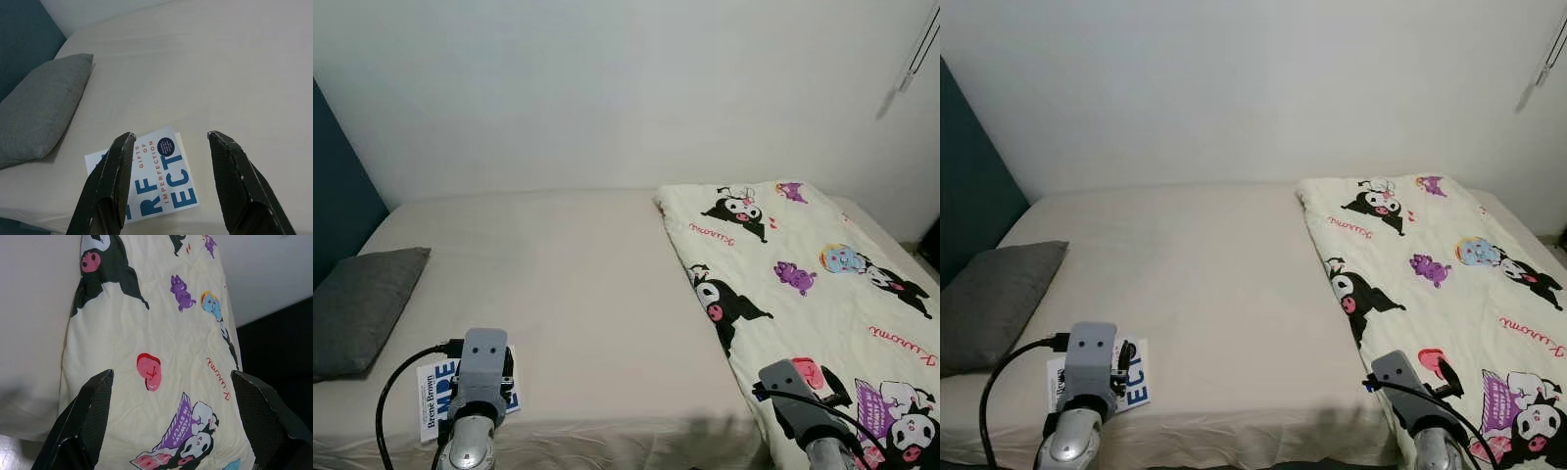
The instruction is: Clean up the room
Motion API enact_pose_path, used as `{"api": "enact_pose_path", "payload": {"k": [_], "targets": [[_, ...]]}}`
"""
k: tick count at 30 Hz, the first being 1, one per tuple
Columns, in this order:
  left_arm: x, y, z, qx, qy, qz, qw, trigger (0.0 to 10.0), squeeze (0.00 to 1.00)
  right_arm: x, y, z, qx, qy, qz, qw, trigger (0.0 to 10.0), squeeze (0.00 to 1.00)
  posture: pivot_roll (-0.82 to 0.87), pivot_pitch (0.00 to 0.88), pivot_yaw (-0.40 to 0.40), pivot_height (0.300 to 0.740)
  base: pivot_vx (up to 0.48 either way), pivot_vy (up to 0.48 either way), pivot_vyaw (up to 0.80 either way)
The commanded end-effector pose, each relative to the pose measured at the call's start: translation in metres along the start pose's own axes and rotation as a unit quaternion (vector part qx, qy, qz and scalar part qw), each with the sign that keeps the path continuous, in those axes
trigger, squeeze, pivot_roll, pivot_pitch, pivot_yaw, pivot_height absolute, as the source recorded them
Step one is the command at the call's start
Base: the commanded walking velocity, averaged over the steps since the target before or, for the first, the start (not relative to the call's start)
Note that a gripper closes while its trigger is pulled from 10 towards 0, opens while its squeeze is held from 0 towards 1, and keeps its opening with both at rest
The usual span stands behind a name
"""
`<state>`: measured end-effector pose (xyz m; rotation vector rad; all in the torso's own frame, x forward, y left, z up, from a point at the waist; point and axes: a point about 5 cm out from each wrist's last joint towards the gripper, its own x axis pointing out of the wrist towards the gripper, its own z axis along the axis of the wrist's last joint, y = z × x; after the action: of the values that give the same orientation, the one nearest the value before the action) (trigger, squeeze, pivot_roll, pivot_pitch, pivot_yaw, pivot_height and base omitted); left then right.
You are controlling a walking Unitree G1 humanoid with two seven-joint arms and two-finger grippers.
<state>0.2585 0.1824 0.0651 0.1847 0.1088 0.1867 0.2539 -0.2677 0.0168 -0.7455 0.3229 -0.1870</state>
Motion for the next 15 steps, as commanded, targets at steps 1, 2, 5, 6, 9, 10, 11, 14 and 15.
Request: {"api": "enact_pose_path", "payload": {"k": [1, 2, 5, 6, 9, 10, 11, 14, 15], "targets": [[-0.0004, 0.004, -0.0042, 0.01, 0.006, -0.001, 1.0, 10.0, 0.0, -0.0023, 0.0056, -0.0042, -0.005, 0.012, 0.009, 1.0, 10.0, 0.0, 0.03, 0.111, 0.027, 0.74, 0.0, 0.0, 0.0], [-0.0004, 0.004, -0.0042, 0.01, 0.006, -0.001, 1.0, 10.0, 0.0, -0.0023, 0.0056, -0.0042, -0.005, 0.012, 0.009, 1.0, 10.0, 0.0, 0.03, 0.111, 0.027, 0.74, 0.0, 0.0, 0.0], [-0.0001, 0.0041, -0.004, 0.01, 0.006, 0.0, 1.0, 10.0, 0.0, -0.0019, 0.0055, -0.0038, -0.004, 0.012, 0.009, 1.0, 10.0, 0.0, 0.03, 0.113, 0.025, 0.74, 0.0, 0.0, 0.0], [-0.0001, 0.0041, -0.004, 0.01, 0.006, 0.0, 1.0, 10.0, 0.0, -0.0019, 0.0055, -0.0038, -0.004, 0.012, 0.009, 1.0, 10.0, 0.0, 0.03, 0.113, 0.025, 0.74, 0.0, 0.0, 0.0], [-0.0005, 0.0043, -0.0048, 0.01, 0.007, 0.0, 1.0, 10.0, 0.0, -0.0014, 0.0054, -0.0033, -0.005, 0.012, 0.009, 1.0, 10.0, 0.0, 0.03, 0.116, 0.026, 0.74, 0.0, 0.0, 0.0], [-0.0005, 0.0044, -0.0049, 0.01, 0.007, 0.0, 1.0, 10.0, 0.0, -0.0012, 0.0054, -0.0031, -0.004, 0.012, 0.009, 1.0, 10.0, 0.0, 0.03, 0.117, 0.027, 0.74, 0.0, 0.0, 0.0], [-0.0004, 0.0044, -0.0049, 0.01, 0.007, 0.0, 1.0, 10.0, 0.0, -0.0011, 0.0053, -0.003, -0.004, 0.011, 0.009, 1.0, 10.0, 0.0, 0.03, 0.117, 0.027, 0.74, 0.0, 0.0, 0.0], [-0.0003, 0.0043, -0.0048, 0.01, 0.007, 0.0, 1.0, 10.0, 0.0, -0.0009, 0.0055, -0.0027, -0.004, 0.011, 0.009, 1.0, 10.0, 0.0, 0.03, 0.118, 0.027, 0.74, 0.0, 0.0, 0.0], [-0.0002, 0.0042, -0.0047, 0.009, 0.007, 0.0, 1.0, 10.0, 0.0, -0.0008, 0.0055, -0.0026, -0.004, 0.011, 0.009, 1.0, 10.0, 0.0, 0.03, 0.118, 0.028, 0.74, 0.0, 0.0, 0.0]]}}
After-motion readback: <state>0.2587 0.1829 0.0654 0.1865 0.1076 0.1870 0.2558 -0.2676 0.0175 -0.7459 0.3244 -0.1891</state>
